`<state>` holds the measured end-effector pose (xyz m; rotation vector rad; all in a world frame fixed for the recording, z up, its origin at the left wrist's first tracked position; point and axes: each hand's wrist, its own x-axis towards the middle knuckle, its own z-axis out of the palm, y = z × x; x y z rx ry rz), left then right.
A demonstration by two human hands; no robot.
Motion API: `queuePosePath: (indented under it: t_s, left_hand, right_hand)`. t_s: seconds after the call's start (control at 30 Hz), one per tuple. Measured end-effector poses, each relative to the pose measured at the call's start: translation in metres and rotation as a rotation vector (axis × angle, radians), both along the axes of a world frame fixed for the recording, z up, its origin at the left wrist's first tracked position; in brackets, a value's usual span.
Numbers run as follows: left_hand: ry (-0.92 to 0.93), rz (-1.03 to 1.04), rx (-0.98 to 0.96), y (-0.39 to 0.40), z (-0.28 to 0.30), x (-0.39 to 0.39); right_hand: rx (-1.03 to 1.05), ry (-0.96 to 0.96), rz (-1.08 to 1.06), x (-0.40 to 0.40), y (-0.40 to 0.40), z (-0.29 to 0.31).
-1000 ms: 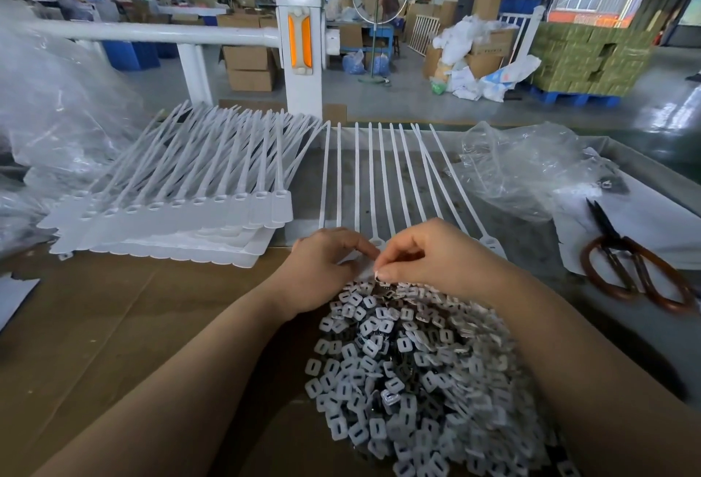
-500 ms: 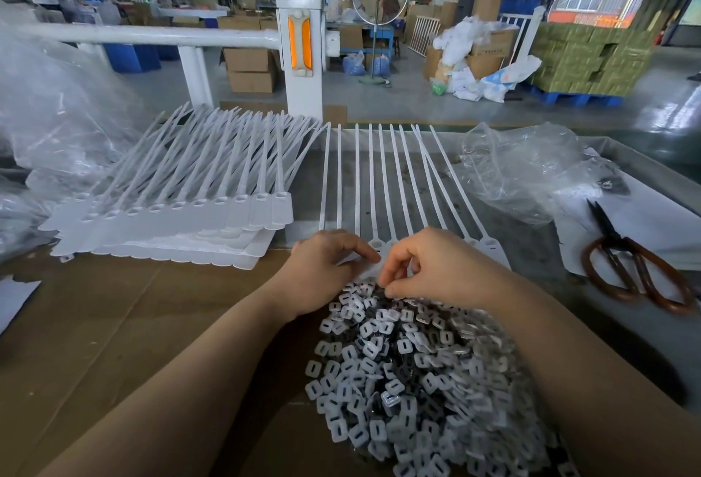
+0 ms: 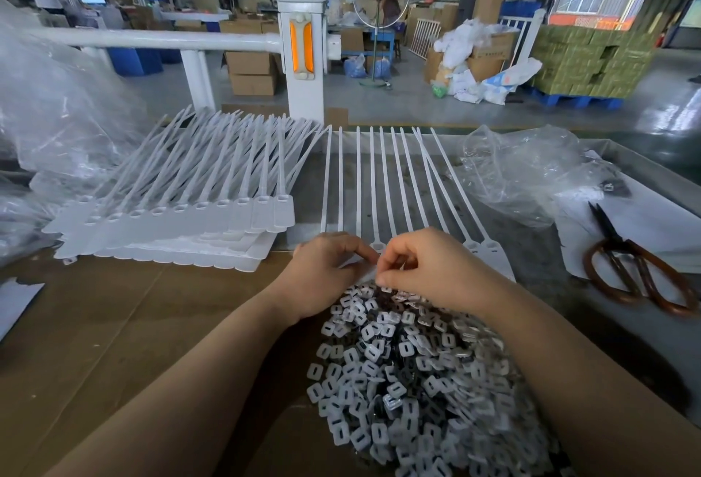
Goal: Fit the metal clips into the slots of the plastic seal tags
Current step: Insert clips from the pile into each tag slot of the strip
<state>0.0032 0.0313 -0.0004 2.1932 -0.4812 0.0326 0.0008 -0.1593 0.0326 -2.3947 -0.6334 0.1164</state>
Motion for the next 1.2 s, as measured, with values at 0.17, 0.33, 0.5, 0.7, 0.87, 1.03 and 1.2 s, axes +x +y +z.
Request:
queuePosePath:
  t_s: [0.17, 0.33, 0.5, 0.7, 0.87, 1.03, 1.2]
  left_hand:
    - [0.009, 0.03, -0.166, -0.001, 0.0033, -0.0046]
    - [0.037, 0.034, -0.288, -0.0012, 0.0073, -0.0063]
    - [0.073, 0.047, -0.359, -0.0027, 0.0076, -0.0057]
    - [0.099, 0.061, -0.42, -0.0031, 0.0071, -0.005]
    - [0.11, 0.067, -0.442, -0.0043, 0.0085, -0.0051]
    - [0.144, 0.033, -0.45, -0.0069, 0.0069, -0.0048]
    - [0.13, 0.063, -0.457, -0.0046, 0.0068, -0.0024]
  right_hand:
    - [0.313, 0.106, -0.115, 0.0012, -0.0002, 0.0025]
    - [0.468, 0.178, -0.17, 0.0021, -0.0013, 0.0029]
    - [0.459, 0.13, -0.166, 0.0045, -0.0024, 0.002]
    - [0.392, 0.064, -0.141, 0.0059, -0.0014, 0.0011]
    - [0.433, 0.075, -0.123, 0.0051, -0.0009, 0.0019]
    - [0.421, 0.042, -0.14, 0.0056, -0.0012, 0.0014]
    - [0.416, 0.021, -0.119, 0.0052, 0.0018, -0.0008]
